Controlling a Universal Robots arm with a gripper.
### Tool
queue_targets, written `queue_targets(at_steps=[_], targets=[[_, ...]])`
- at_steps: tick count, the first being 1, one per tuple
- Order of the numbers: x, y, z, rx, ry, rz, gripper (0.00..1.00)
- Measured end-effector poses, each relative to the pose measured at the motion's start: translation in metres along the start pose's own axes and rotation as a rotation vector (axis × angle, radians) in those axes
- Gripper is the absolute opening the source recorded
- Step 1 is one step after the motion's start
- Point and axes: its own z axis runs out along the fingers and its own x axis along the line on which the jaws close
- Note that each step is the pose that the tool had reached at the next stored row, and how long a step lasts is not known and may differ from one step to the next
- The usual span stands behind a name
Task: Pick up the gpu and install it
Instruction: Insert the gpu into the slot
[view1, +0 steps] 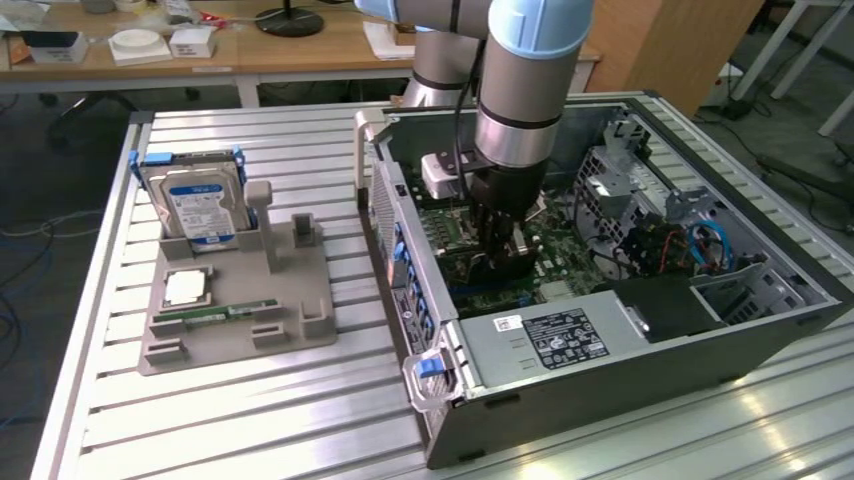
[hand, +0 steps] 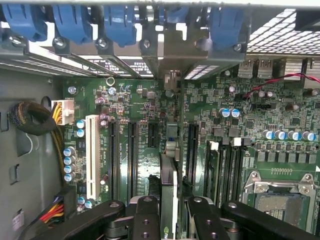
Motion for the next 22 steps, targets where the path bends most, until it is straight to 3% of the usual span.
queue_targets(at_steps=[22], targets=[[-0.0001,0.0003,0.0028,0.0002,-0.0006,0.0,0.26]])
